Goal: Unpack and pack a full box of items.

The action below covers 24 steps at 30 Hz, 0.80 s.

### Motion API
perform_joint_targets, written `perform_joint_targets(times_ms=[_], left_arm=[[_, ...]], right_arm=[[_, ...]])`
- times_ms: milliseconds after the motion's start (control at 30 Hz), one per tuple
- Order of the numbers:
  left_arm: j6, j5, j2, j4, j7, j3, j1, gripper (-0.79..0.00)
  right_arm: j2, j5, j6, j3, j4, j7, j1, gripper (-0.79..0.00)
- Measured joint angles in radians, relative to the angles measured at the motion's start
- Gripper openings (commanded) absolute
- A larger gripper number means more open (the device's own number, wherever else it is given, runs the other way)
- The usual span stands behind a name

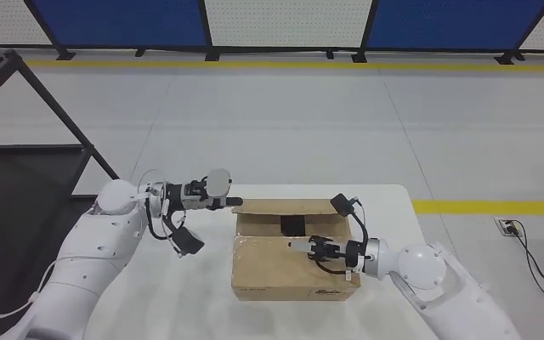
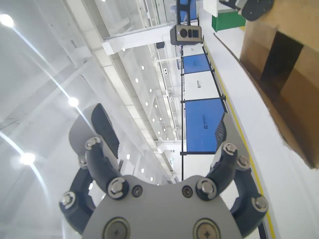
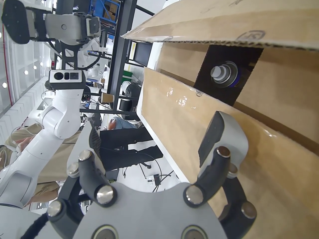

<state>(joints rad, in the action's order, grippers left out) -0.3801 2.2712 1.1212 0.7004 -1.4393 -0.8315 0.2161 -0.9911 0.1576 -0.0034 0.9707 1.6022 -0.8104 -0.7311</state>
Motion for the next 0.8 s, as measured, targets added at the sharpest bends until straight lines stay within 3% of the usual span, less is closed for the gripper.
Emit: perform_joint_targets(times_ms=[433, 800], left_arm=[[0.013, 0.061, 0.075, -0.170, -0.014, 0.120, -0.057, 0.000], [0.029, 0.077, 0.094, -0.193, -0.029, 0.154, -0.061, 0.000]], right_arm=[[-0.006, 0.001, -0.011, 0.026, -0.003, -0.009, -0.016, 0.000], [-0.032, 0.187, 0.050, 0.039, -0.101, -0.016, 0.032, 0.000]])
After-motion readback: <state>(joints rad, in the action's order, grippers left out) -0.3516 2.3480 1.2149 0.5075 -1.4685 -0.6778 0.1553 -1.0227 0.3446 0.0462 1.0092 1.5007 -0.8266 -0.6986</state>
